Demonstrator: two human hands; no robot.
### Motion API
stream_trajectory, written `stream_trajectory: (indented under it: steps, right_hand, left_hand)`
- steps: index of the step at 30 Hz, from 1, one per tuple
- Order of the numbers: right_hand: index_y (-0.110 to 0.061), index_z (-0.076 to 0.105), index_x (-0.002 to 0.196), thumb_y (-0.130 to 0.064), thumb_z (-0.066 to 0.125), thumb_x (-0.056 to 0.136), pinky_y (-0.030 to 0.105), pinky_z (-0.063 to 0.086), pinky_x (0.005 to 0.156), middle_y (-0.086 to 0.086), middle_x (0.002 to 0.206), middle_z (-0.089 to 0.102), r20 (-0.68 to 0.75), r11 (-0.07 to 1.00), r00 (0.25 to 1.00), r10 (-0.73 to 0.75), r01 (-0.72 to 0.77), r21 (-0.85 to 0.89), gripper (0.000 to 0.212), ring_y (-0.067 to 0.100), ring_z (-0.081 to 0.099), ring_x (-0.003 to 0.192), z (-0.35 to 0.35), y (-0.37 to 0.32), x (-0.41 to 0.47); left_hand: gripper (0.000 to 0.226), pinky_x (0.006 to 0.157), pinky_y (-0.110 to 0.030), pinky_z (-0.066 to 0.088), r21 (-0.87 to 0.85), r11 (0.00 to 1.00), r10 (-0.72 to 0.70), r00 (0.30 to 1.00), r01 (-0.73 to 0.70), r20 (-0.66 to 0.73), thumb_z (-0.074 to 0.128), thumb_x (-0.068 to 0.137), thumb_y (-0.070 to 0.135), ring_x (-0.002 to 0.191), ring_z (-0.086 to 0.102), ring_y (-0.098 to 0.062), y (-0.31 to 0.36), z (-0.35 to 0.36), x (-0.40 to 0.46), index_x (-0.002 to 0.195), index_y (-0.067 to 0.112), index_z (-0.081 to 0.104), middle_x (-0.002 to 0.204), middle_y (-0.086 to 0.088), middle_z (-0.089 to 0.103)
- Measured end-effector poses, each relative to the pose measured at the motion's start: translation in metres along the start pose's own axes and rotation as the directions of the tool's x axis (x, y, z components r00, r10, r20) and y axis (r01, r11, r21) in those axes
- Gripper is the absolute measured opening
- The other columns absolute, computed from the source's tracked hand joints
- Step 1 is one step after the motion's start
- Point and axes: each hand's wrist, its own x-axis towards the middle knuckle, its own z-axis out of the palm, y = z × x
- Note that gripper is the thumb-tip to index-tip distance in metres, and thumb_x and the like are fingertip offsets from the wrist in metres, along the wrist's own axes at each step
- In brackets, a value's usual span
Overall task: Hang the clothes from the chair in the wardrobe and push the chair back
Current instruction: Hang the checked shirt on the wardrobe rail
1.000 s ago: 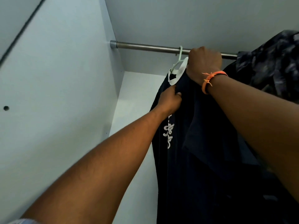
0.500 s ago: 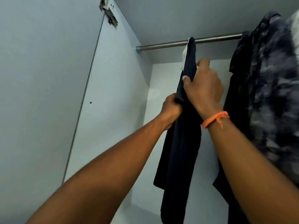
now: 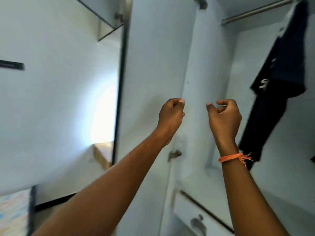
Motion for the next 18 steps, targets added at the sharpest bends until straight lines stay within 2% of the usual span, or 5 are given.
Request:
stream_trajectory:
  steps: [5, 8, 11, 14, 18]
  right_hand:
    - [-0.032, 0.058, 0.090, -0.049, 0.067, 0.077, 0.054, 0.056, 0.072, -0.001, 0.069, 0.065, 0.154, 0.942, 0.974, 0.168, -0.205, 0.267, 0.024, 0.025, 0.066, 0.067, 0.068, -0.075, -0.162]
    - [-0.031, 0.059, 0.086, -0.051, 0.066, 0.078, 0.053, 0.057, 0.072, 0.002, 0.073, 0.068, 0.238, 0.876, 0.933, 0.269, -0.339, 0.342, 0.023, 0.026, 0.066, 0.068, 0.096, -0.123, -0.265]
    - [-0.021, 0.064, 0.093, -0.038, 0.069, 0.085, 0.045, 0.058, 0.074, -0.002, 0.079, 0.070, 0.383, 0.847, 0.881, 0.278, -0.413, 0.335, 0.020, 0.019, 0.067, 0.072, 0.121, -0.164, -0.347]
    - [-0.025, 0.062, 0.097, -0.037, 0.066, 0.089, 0.043, 0.060, 0.071, -0.002, 0.085, 0.069, 0.534, 0.843, 0.802, 0.266, -0.462, 0.275, 0.014, 0.020, 0.068, 0.077, 0.157, -0.202, -0.418]
    - [-0.031, 0.060, 0.094, -0.044, 0.063, 0.088, 0.050, 0.059, 0.073, -0.004, 0.084, 0.069, 0.676, 0.838, 0.697, 0.239, -0.500, 0.218, 0.014, 0.020, 0.068, 0.078, 0.209, -0.252, -0.502]
  left_hand:
    - [0.016, 0.080, -0.038, 0.051, 0.046, 0.999, -0.022, 0.988, 0.029, -0.154, 0.053, 0.094, 0.043, 0.085, 0.064, -0.014, -0.014, -0.142, -0.112, 0.097, 0.030, 0.062, 0.093, 0.007, 0.067]
    - [0.015, 0.083, -0.038, 0.054, 0.075, 0.996, -0.029, 0.989, 0.041, -0.148, 0.053, 0.098, 0.039, 0.092, 0.068, -0.017, -0.015, -0.220, -0.177, 0.101, 0.029, 0.064, 0.099, 0.005, 0.071]
    - [0.022, 0.082, -0.036, 0.058, 0.083, 0.995, -0.032, 0.977, 0.051, -0.209, 0.051, 0.102, 0.034, 0.094, 0.070, -0.018, -0.003, -0.291, -0.221, 0.110, 0.020, 0.065, 0.101, 0.000, 0.072]
    - [0.017, 0.079, -0.030, 0.058, 0.110, 0.985, -0.091, 0.937, 0.135, -0.338, 0.048, 0.103, 0.036, 0.088, 0.068, -0.006, 0.001, -0.373, -0.253, 0.104, 0.028, 0.062, 0.097, 0.009, 0.069]
    - [0.013, 0.088, -0.045, 0.054, 0.153, 0.954, -0.128, 0.813, 0.257, -0.568, 0.049, 0.101, 0.041, 0.099, 0.066, -0.023, 0.001, -0.487, -0.285, 0.101, 0.034, 0.059, 0.099, 0.007, 0.067]
